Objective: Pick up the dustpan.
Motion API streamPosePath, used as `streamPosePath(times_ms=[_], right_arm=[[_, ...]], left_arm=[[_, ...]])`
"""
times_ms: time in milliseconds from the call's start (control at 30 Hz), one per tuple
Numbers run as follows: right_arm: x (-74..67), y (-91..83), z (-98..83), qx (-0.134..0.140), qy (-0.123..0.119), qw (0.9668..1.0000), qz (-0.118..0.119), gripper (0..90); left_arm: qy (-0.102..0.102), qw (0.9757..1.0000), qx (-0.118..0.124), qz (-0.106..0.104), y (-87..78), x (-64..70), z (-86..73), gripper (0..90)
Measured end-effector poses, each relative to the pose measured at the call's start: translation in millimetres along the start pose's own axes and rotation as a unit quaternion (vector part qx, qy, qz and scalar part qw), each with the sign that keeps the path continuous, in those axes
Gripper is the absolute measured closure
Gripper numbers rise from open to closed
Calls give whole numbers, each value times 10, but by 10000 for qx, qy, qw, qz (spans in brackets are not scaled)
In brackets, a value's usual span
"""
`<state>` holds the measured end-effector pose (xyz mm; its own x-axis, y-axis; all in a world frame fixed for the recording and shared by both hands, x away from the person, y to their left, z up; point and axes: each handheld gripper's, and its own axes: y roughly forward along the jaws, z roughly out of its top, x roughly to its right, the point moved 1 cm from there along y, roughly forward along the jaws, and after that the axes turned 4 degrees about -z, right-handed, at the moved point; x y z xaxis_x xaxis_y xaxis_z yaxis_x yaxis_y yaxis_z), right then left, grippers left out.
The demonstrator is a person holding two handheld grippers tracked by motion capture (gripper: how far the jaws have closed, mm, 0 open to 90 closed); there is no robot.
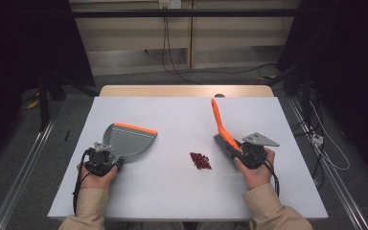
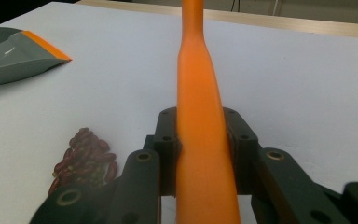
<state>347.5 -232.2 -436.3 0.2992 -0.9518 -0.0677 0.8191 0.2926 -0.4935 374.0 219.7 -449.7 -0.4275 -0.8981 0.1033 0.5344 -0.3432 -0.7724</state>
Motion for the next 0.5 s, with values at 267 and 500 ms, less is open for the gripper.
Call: streamPosePath(times_ms=[267,500], right_arm=[[-11,8,-4,-5,-25,10000,24,710],[-6,4,-2,0,-4,10000,49,710]], left_arm=[[123,9998,-120,-72,-12,-34,29,633],[227,9995,-44,-231,-72,-79,26,634]])
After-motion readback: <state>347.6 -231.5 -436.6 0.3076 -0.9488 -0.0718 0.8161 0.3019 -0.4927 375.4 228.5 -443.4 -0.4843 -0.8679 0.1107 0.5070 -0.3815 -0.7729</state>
